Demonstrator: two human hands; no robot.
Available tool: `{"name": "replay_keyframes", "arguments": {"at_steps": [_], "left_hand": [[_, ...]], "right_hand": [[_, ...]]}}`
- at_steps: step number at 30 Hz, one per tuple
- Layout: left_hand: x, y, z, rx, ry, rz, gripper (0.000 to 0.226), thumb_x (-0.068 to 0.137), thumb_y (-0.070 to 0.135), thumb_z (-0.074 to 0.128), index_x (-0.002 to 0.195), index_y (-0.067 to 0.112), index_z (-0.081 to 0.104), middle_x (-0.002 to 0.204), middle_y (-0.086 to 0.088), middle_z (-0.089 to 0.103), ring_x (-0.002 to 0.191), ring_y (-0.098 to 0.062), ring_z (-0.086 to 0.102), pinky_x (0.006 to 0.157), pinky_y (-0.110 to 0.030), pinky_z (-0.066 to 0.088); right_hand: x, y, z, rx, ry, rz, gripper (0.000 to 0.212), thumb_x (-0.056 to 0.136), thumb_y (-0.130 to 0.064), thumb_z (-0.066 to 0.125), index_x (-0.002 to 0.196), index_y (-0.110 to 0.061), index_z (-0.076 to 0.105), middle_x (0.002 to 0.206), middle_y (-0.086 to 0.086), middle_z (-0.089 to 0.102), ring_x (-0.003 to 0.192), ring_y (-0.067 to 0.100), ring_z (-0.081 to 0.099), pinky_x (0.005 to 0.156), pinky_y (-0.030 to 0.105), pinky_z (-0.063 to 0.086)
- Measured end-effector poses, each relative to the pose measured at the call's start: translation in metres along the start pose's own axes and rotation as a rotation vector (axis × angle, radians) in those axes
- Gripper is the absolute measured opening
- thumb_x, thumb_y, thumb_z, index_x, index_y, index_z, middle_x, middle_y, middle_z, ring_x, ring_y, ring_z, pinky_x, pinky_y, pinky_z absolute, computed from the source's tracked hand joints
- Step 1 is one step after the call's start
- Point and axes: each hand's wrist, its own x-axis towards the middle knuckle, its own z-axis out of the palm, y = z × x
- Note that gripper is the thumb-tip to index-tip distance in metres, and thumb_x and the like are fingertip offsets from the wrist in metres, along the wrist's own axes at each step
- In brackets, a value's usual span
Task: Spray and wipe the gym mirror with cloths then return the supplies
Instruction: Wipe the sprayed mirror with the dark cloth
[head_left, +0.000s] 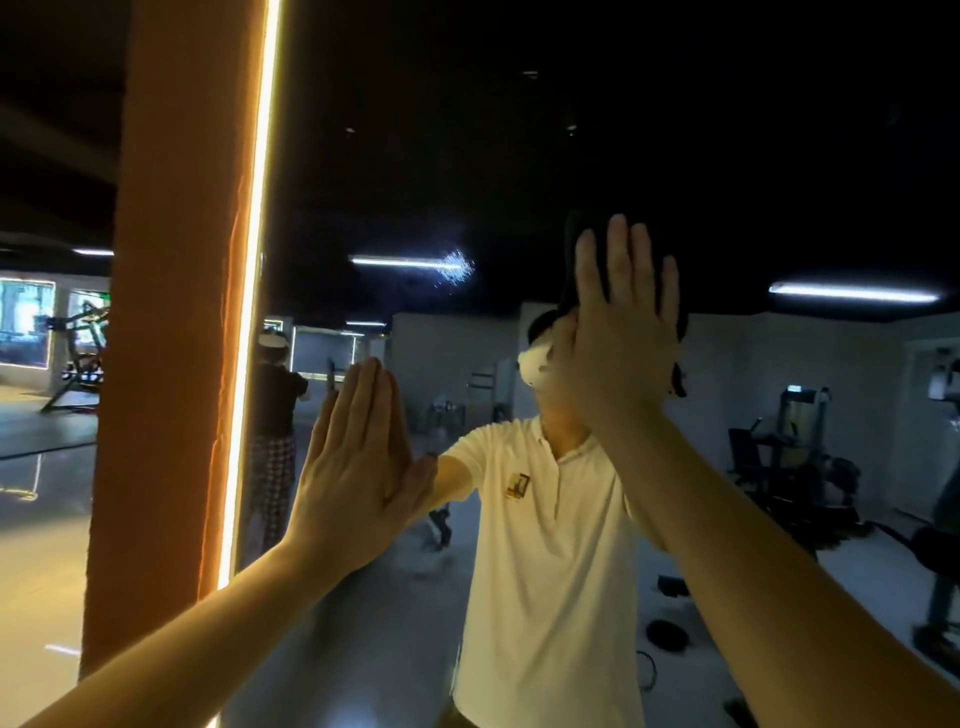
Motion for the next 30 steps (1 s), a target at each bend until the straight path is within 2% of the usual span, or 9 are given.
{"name": "replay_keyframes", "arguments": {"at_steps": [2,6,9,11,14,18,22,25,30], "left_hand": [[0.001,-0.003,-0.004,-0.007,0.009,0.031,0.085,0.105,0.057,0.034,0.163,-0.002,0.014,0.174,-0.016,0.008,0.161,-0.029,0.007,0.13,-0.047,0.012],[0.001,-0.016,-0.006,-0.085,0.074,0.005,0.068,0.109,0.039,0.032,0.161,-0.004,0.023,0.172,-0.016,0.017,0.16,-0.029,0.016,0.128,-0.052,0.021],[-0.001,-0.028,-0.004,-0.101,0.055,-0.038,0.068,0.112,0.041,0.02,0.159,-0.007,0.025,0.171,-0.019,0.018,0.16,-0.031,0.017,0.124,-0.06,0.028],[-0.003,-0.032,-0.005,-0.11,0.029,-0.012,0.068,0.11,0.04,0.019,0.16,-0.006,0.023,0.171,-0.019,0.017,0.16,-0.031,0.016,0.124,-0.061,0.028],[-0.003,-0.031,-0.009,-0.116,0.001,-0.035,0.071,0.102,0.034,0.029,0.162,-0.003,0.019,0.173,-0.015,0.013,0.161,-0.028,0.011,0.124,-0.06,0.027],[-0.003,-0.03,-0.011,-0.104,-0.023,-0.024,0.076,0.1,0.034,0.036,0.163,-0.002,0.015,0.174,-0.013,0.009,0.162,-0.027,0.007,0.127,-0.056,0.023],[-0.004,-0.037,-0.015,-0.115,-0.044,0.009,0.074,0.101,0.032,0.039,0.163,-0.001,0.015,0.174,-0.012,0.008,0.161,-0.027,0.008,0.127,-0.055,0.024],[-0.003,-0.038,-0.017,-0.141,0.018,0.017,0.069,0.101,0.026,0.04,0.162,0.001,0.023,0.173,-0.012,0.017,0.161,-0.027,0.015,0.125,-0.058,0.026],[-0.007,-0.048,-0.024,-0.193,0.202,-0.195,0.062,0.099,0.015,0.035,0.157,-0.005,0.035,0.167,-0.02,0.029,0.158,-0.033,0.024,0.119,-0.063,0.032]], "right_hand": [[-0.001,-0.03,0.003,0.034,-0.012,-0.099,0.069,0.099,-0.037,0.023,0.163,-0.013,0.022,0.171,0.016,0.014,0.159,0.034,0.01,0.128,0.053,0.006],[-0.047,-0.083,0.016,0.011,-0.139,-0.527,0.072,0.1,-0.043,0.022,0.165,-0.014,0.015,0.172,0.015,0.007,0.159,0.033,0.002,0.126,0.052,-0.004],[-0.081,-0.077,0.02,0.018,-0.209,-0.84,0.065,0.104,-0.044,0.038,0.162,-0.015,0.028,0.17,0.013,0.021,0.158,0.032,0.014,0.129,0.051,0.0],[-0.079,-0.058,0.017,0.006,-0.22,-0.945,0.065,0.101,-0.043,0.045,0.159,-0.017,0.034,0.168,0.011,0.027,0.157,0.031,0.02,0.128,0.05,0.003],[-0.031,-0.029,0.011,-0.039,-0.11,-0.704,0.069,0.095,-0.041,0.046,0.159,-0.017,0.035,0.168,0.012,0.027,0.156,0.031,0.021,0.126,0.052,0.01],[0.044,-0.017,0.0,0.018,-0.023,-0.188,0.068,0.099,-0.038,0.019,0.161,-0.013,0.029,0.17,0.016,0.02,0.158,0.033,0.015,0.127,0.052,0.01],[0.053,-0.058,0.008,0.048,0.01,-0.148,0.069,0.1,-0.04,0.018,0.162,-0.012,0.025,0.17,0.018,0.017,0.158,0.034,0.011,0.127,0.053,0.007],[0.017,-0.105,0.019,0.052,-0.082,-0.455,0.068,0.103,-0.042,0.025,0.165,-0.014,0.016,0.172,0.017,0.006,0.159,0.034,0.002,0.128,0.055,0.002],[-0.067,-0.118,0.028,0.083,-0.137,-1.068,0.057,0.11,-0.036,0.02,0.162,-0.014,0.029,0.17,0.014,0.021,0.159,0.033,0.012,0.128,0.053,0.006]]}}
